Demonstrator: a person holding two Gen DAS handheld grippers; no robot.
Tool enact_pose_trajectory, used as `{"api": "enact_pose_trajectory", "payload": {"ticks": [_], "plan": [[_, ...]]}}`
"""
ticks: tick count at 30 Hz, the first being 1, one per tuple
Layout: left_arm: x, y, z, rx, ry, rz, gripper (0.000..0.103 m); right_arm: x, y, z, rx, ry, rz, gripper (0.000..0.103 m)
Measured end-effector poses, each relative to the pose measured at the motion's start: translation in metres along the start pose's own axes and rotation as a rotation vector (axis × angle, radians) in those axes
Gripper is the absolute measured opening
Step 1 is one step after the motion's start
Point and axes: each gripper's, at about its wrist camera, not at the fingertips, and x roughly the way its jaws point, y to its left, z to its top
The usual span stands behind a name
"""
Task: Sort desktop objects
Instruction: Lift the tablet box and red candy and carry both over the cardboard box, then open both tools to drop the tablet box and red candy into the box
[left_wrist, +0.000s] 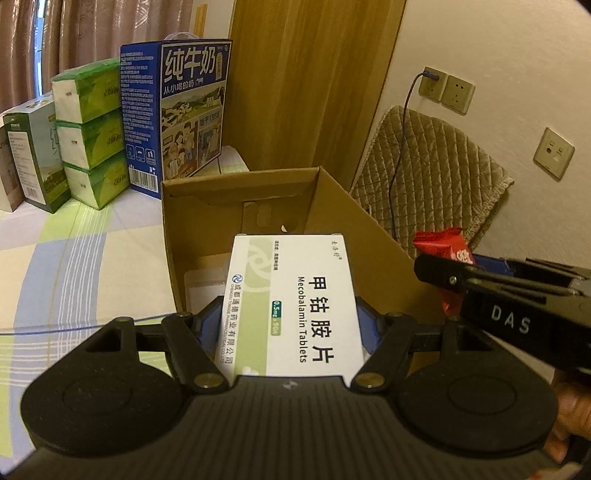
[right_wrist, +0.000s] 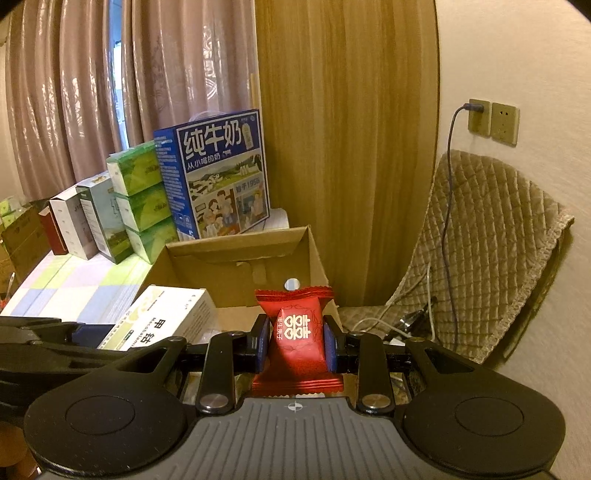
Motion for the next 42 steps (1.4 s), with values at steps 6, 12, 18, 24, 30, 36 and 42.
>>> {"api": "enact_pose_trajectory", "payload": {"ticks": [6, 12, 18, 24, 30, 36, 42], "plan": [[0.013, 0.004, 0.005, -0.016, 0.012, -0.007, 0.069, 0.009, -0.001, 0.002, -0.001, 0.005, -0.005, 0.027], [0.007, 0.009, 0.006, -0.007, -0.008, 0.01, 0.075, 0.01, 0.0, 0.0, -0.008, 0.014, -0.007, 0.027], [-0.01, 0.022, 0.003, -0.002, -0.035, 0.031, 0.081, 0.01, 0.005, -0.001, 0.005, 0.024, 0.009, 0.027], [-0.023, 0.037, -0.002, -0.025, -0.045, 0.049, 0.082, 0.012, 0.011, 0.001, 0.028, 0.032, 0.031, 0.027], [-0.035, 0.048, -0.009, -0.026, -0.061, 0.079, 0.089, 0.009, 0.01, 0.01, 0.079, 0.022, 0.072, 0.06], [-0.049, 0.052, -0.018, -0.023, -0.066, 0.09, 0.095, -0.004, 0.01, 0.012, 0.085, 0.008, 0.058, 0.061], [-0.067, 0.049, -0.029, -0.017, -0.085, 0.104, 0.102, -0.027, 0.006, 0.009, 0.092, -0.002, 0.045, 0.066]]}}
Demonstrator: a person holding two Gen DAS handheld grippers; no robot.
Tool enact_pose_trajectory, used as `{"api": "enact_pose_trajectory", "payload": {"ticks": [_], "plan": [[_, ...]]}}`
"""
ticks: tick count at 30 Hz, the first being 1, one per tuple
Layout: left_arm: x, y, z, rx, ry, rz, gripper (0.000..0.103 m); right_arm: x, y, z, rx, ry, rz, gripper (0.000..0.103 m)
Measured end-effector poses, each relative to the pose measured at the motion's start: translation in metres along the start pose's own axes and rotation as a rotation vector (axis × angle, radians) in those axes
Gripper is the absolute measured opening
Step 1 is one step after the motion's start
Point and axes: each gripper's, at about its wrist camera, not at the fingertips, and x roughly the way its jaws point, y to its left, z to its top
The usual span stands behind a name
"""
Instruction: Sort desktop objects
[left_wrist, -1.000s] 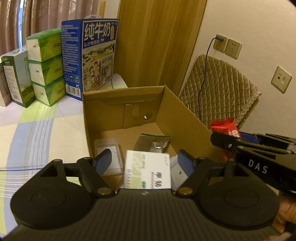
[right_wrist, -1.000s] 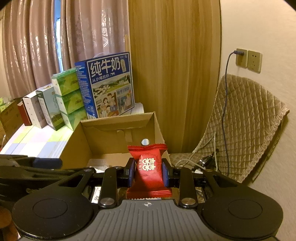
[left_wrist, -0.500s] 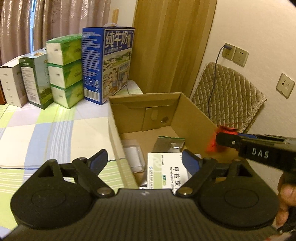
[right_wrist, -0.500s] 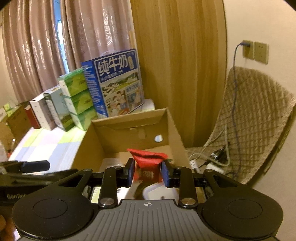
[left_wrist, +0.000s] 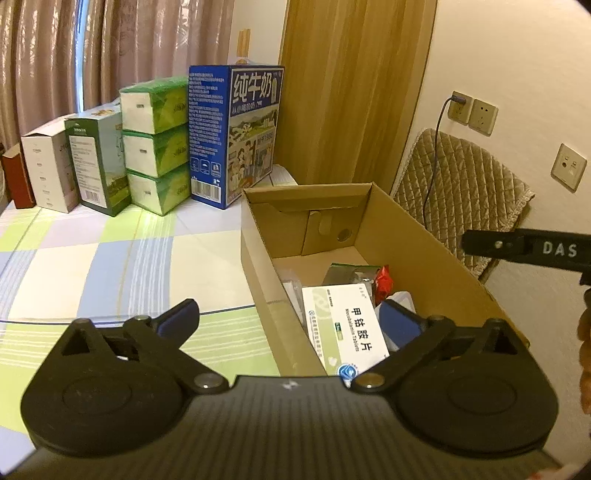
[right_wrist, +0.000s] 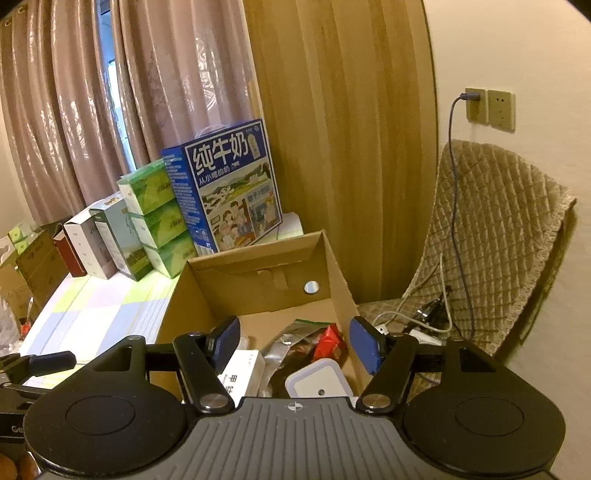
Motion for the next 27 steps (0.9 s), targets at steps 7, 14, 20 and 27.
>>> {"api": "enact_pose_trajectory", "payload": {"ticks": [7, 14, 20, 27], "plan": [[-0.027, -0.004, -0.015, 0.012, -0.03, 0.057, 0.102, -0.032, 0.002, -0.019, -0.01, 0.012, -0.012, 0.079], [-0.061, -0.009, -0.032, -0.027, -0.023, 0.072, 0.102, -0.062, 0.006, -0.041, 0.003, 0.047, -0.016, 0.089], [-0.09, -0.011, -0.044, -0.075, -0.025, 0.031, 0.102, -0.09, 0.014, -0.053, -0.011, 0.052, -0.01, 0.093], [-0.119, -0.018, -0.055, -0.089, -0.018, 0.02, 0.102, -0.118, 0.025, -0.061, -0.027, 0.039, -0.007, 0.098]]}}
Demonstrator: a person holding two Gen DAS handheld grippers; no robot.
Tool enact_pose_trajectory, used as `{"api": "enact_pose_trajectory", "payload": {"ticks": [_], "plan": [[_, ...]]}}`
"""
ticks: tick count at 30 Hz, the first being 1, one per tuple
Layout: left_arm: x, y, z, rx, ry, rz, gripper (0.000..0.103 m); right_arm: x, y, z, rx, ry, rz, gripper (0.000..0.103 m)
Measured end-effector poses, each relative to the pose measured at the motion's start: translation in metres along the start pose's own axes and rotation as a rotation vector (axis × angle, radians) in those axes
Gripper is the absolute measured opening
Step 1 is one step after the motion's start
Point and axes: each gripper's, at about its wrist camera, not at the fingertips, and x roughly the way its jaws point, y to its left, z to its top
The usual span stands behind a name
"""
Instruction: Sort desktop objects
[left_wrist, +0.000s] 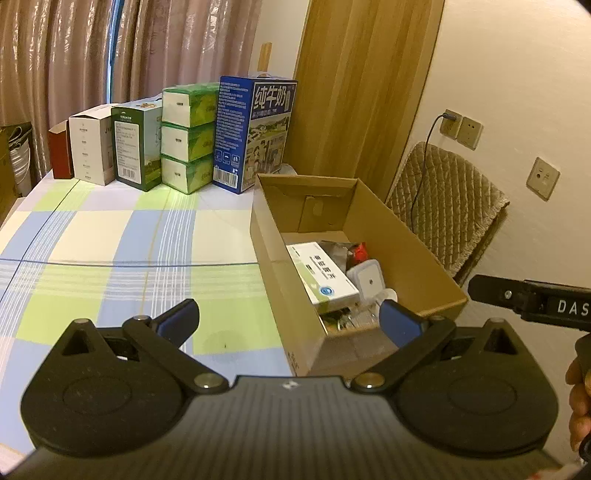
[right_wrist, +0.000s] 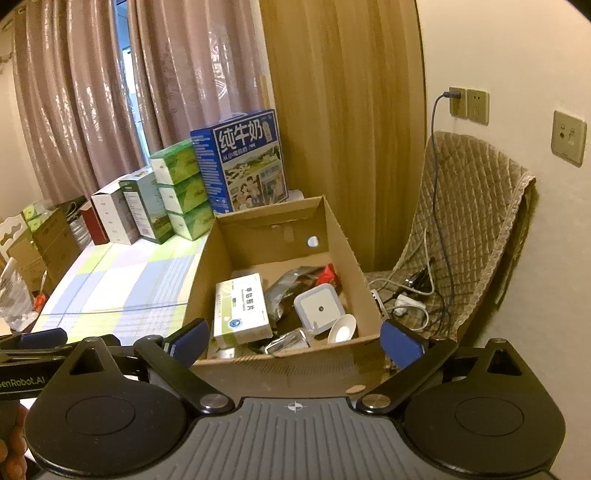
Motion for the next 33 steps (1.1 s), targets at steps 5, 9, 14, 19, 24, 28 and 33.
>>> {"api": "enact_pose_trajectory", "payload": {"ticks": [5, 9, 14, 19, 24, 28, 33], "plan": [[-0.017, -0.003, -0.008, -0.01, 0.021, 0.001, 0.102, -0.021, 0.008, -0.005, -0.012, 0.001, -0.001, 0.1], [-0.033, -0.003, -0.014, -0.025, 0.03, 0.0, 0.102, -0.041, 0.012, -0.011, -0.001, 0.0, -0.002, 0.101], [-0.057, -0.004, -0.019, -0.025, 0.013, 0.018, 0.102, -0.068, 0.019, -0.02, 0.0, 0.001, -0.008, 0.101], [-0.081, -0.003, -0.021, -0.012, 0.007, 0.025, 0.102, -0.093, 0.029, -0.026, -0.033, -0.009, 0.002, 0.101], [-0.103, 0.0, -0.028, -0.009, 0.004, 0.03, 0.102, -0.11, 0.037, -0.033, -0.027, 0.002, -0.002, 0.101], [-0.118, 0.001, -0.035, -0.014, 0.002, 0.027, 0.102, -0.123, 0.045, -0.04, -0.032, 0.007, -0.01, 0.101], [-0.13, 0.002, -0.043, -0.003, 0.002, 0.035, 0.102, -0.134, 0.054, -0.049, -0.039, 0.008, -0.019, 0.101]]}}
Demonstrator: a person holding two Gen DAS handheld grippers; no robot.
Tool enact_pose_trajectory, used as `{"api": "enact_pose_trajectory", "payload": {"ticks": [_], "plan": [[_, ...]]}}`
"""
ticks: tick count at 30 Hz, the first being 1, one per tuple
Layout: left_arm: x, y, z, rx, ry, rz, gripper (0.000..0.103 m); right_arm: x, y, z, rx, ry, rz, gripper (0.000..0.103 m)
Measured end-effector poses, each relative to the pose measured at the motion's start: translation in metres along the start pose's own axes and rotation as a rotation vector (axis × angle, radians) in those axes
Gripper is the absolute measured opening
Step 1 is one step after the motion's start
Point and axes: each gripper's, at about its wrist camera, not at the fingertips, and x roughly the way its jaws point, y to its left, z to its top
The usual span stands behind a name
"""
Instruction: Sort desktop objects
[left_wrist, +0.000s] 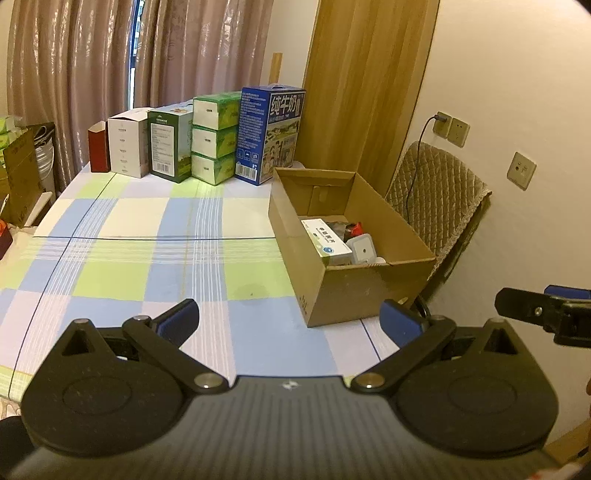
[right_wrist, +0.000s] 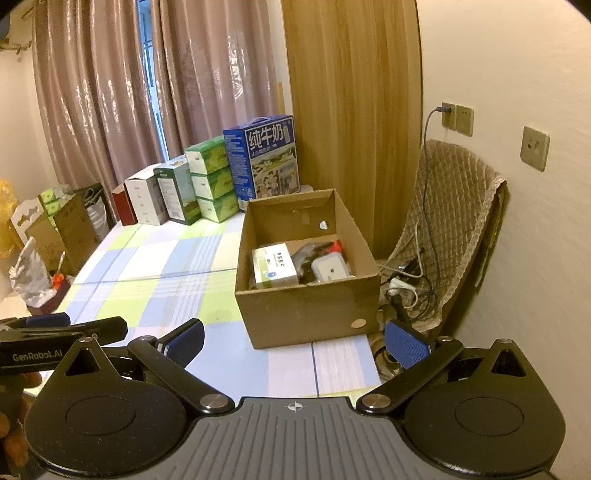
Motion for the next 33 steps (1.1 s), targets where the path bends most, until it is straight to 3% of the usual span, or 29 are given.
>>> {"api": "enact_pose_trajectory", "payload": {"ticks": [9, 33], "plan": [[0.002, 0.0, -0.013, -0.001, 0.037, -0.002, 0.102, -0.004, 0.003, -0.01, 0.007, 0.005, -0.013, 0.101], [0.002, -0.01, -0.017, 0.04, 0.033, -0.007, 0.102, -0.001, -0.002, -0.015, 0.028, 0.014, -0.02, 0.101]]}}
